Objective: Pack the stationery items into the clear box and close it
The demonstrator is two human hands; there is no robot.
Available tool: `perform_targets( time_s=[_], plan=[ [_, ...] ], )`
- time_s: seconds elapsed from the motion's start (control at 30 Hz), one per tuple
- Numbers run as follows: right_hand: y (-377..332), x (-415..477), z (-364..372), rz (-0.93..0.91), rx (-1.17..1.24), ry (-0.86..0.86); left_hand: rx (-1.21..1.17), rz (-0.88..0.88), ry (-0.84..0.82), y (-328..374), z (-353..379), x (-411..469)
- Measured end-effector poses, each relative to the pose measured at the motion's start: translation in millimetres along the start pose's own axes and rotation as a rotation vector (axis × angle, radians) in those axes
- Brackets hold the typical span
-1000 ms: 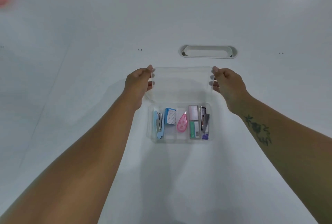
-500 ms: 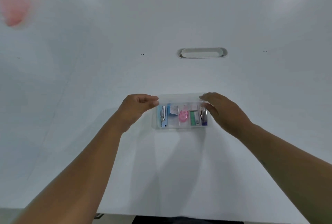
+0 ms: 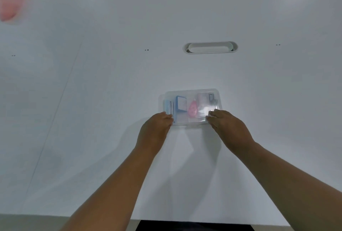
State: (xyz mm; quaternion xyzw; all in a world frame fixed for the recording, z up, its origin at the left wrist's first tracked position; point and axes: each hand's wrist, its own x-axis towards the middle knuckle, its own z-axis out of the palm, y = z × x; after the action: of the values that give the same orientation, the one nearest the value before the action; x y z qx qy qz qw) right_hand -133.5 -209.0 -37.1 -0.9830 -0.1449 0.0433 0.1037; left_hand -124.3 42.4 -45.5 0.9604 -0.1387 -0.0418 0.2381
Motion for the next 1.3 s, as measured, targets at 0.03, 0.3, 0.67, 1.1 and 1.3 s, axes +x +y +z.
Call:
perform_targets(
  time_s=[0.03,0.3,0.67,1.1,1.3],
  plan=[
    [0.0,0.8,2.1,0.014,-0.001,-0.007,0.009,0.003,-0.004,-0.6,1.9,1.3],
    [19.8,27.0,-4.4,0.076,0.026,-0.001,0.051,0.052,0.015,2.3,5.1,42.3],
    [91.4,98.4,-17.1,0.109,0.028,0.049,0.06,0.084,0.069,22.8,22.4,141.7],
    [132.2,141.2,-8.6,0.112,0.007,0.171,0.058,0.08,0.116,25.9,38.1,203.5],
    [132.7,125.7,2.1,0.062,-0.045,0.281,0.062,-0.037,0.151,36.1,48.4,182.3]
  ],
)
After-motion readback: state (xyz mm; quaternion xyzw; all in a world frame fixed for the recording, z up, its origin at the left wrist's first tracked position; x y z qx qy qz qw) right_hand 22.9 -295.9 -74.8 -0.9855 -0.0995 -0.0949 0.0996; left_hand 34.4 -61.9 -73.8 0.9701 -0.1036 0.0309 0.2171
